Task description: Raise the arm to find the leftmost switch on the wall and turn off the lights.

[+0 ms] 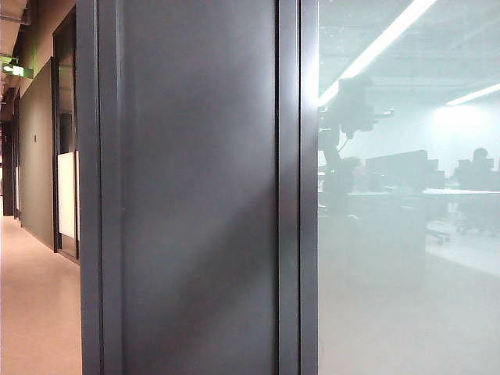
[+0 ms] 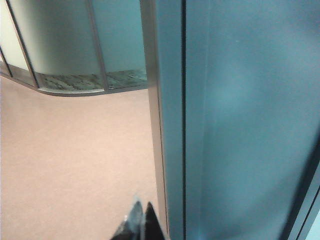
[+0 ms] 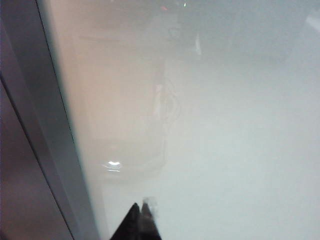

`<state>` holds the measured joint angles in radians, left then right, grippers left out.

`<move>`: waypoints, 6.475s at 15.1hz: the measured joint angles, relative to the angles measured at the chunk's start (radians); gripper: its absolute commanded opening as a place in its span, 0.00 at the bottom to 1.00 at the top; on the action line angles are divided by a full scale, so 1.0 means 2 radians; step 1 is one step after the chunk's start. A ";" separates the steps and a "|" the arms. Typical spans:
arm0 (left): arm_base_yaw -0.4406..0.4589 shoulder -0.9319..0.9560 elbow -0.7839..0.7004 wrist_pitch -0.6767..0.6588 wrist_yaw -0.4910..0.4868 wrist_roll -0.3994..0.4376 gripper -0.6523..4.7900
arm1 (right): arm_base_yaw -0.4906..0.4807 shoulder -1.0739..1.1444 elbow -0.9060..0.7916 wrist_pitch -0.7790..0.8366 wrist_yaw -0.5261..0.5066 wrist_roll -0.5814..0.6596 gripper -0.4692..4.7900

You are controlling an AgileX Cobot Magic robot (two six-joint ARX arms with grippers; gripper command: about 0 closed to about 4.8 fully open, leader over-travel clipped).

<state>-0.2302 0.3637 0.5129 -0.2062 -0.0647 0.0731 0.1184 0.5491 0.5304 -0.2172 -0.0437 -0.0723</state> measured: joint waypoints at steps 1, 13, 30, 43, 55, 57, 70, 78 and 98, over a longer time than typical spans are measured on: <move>0.000 0.000 0.000 0.000 0.000 0.000 0.11 | 0.000 0.000 0.000 0.000 0.000 0.000 0.09; 0.139 -0.132 -0.136 0.022 0.012 -0.100 0.11 | 0.000 0.000 0.000 -0.001 -0.001 0.000 0.09; 0.138 -0.179 -0.253 0.128 0.012 -0.106 0.11 | 0.000 0.000 0.000 -0.001 -0.001 0.000 0.09; 0.138 -0.179 -0.253 0.112 0.012 -0.102 0.11 | 0.000 0.000 0.000 -0.001 -0.001 0.000 0.09; 0.138 -0.179 -0.253 0.112 0.033 -0.102 0.11 | 0.000 0.000 0.000 -0.001 -0.001 0.000 0.09; 0.138 -0.179 -0.253 0.112 0.033 -0.102 0.11 | 0.000 0.000 0.000 -0.001 -0.001 0.000 0.09; 0.138 -0.179 -0.253 0.112 0.033 -0.102 0.11 | 0.000 -0.004 0.000 -0.005 -0.001 -0.002 0.09; 0.138 -0.179 -0.253 0.112 0.033 -0.102 0.11 | -0.001 -0.227 -0.061 -0.122 0.097 0.006 0.09; 0.138 -0.179 -0.253 0.112 0.033 -0.102 0.11 | -0.045 -0.272 -0.262 0.068 0.046 0.092 0.09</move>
<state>0.0463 0.0048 0.0071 0.0170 0.0006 -0.1310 0.0292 0.0044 0.0059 -0.0814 0.0486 0.1123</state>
